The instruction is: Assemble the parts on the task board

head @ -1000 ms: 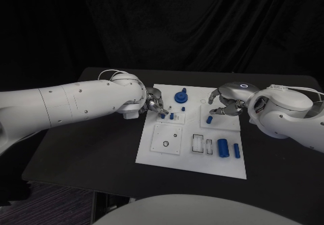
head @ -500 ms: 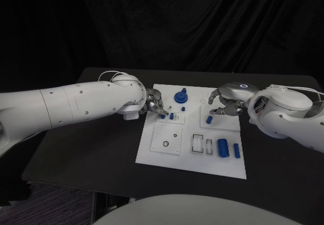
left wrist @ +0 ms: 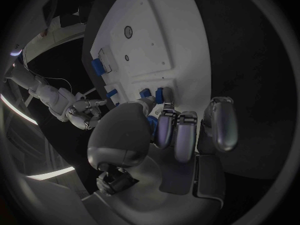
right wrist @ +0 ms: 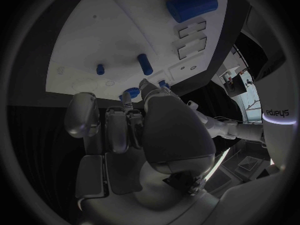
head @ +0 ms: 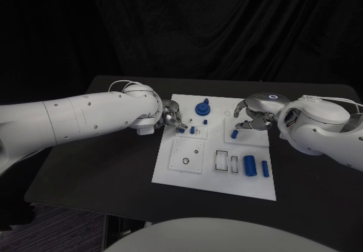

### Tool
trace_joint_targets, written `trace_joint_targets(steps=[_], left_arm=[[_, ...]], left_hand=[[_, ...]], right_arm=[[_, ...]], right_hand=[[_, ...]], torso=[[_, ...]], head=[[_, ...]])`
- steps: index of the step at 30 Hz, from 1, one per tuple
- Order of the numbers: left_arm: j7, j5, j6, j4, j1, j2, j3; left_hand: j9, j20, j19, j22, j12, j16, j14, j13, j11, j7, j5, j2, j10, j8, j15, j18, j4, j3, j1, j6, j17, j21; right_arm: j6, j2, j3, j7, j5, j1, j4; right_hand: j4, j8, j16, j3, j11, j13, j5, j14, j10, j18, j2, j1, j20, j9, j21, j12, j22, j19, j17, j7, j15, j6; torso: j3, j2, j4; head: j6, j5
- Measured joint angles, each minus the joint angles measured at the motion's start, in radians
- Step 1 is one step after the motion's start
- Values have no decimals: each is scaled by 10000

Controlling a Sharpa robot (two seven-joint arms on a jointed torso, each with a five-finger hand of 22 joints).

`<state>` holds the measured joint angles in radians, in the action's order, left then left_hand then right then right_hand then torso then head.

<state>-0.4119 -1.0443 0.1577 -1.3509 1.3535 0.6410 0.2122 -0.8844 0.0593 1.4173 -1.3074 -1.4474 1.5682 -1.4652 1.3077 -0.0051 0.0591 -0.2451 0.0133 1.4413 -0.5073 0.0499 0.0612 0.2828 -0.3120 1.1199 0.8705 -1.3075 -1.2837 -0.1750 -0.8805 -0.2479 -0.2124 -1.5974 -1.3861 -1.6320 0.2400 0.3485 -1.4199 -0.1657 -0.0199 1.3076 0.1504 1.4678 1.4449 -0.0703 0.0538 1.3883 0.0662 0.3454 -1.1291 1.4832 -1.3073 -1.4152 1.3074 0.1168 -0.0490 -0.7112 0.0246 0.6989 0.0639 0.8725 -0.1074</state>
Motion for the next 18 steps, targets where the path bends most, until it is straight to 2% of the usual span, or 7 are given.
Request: trace_joint_targets(steps=[5, 6, 7, 18], left_arm=[[18, 0, -15, 1, -3, 6, 0], [24, 0, -19, 3, -4, 7, 0], [29, 0, -23, 4, -5, 8, 1], [76, 0, -92, 17, -13, 21, 5]], left_hand=[[-215, 0, 0, 0, 0, 0, 0, 0, 0, -4, -358, 42, 0, -135, 0, 0, -1, 55, 42, 4, 0, 0], [-256, 0, 0, 0, 0, 0, 0, 0, 0, -26, -361, 71, 0, -136, 0, 0, -1, 55, 71, 26, 0, 0], [-298, 0, 0, 0, 0, 0, 0, 0, 0, -37, -361, 92, 0, -174, 0, 0, -1, 55, 92, 37, 0, 0], [-507, 0, 0, 0, 0, 0, 0, 0, -32, -36, -564, 191, -32, -242, 0, 0, -1, 55, 191, 36, 0, -1]], right_arm=[[21, 0, 0, -6, 0, 5, 7], [27, 2, 0, -8, 0, 6, 10], [31, 3, 0, -9, 0, 6, 13], [82, 10, 0, -30, 1, 10, 58]], right_hand=[[0, 0, 32, 0, -35, 0, 0, 0, -35, -18, 0, 0, 0, -8, 35, -31, 0, 0, 0, -11, 0, -52], [0, 0, 31, 0, -35, 0, 0, 0, -35, -146, 0, 0, 0, -8, 43, -41, 0, 0, 0, 4, 0, -67], [0, 0, 36, 0, -28, -1, 0, 0, -42, -163, 0, 0, 0, -8, 43, -41, 0, 0, -1, 5, 0, -67], [0, 0, 140, 0, 1, -1, 0, 0, -141, -163, 0, -1, 1, -26, 141, -81, 0, 73, 0, 4, 0, -67]], torso=[[-1, -2, 5], [-2, -3, 6], [-2, -3, 6], [-2, -8, 4]], head=[[0, 1], [0, 1], [0, 1], [0, 0]])
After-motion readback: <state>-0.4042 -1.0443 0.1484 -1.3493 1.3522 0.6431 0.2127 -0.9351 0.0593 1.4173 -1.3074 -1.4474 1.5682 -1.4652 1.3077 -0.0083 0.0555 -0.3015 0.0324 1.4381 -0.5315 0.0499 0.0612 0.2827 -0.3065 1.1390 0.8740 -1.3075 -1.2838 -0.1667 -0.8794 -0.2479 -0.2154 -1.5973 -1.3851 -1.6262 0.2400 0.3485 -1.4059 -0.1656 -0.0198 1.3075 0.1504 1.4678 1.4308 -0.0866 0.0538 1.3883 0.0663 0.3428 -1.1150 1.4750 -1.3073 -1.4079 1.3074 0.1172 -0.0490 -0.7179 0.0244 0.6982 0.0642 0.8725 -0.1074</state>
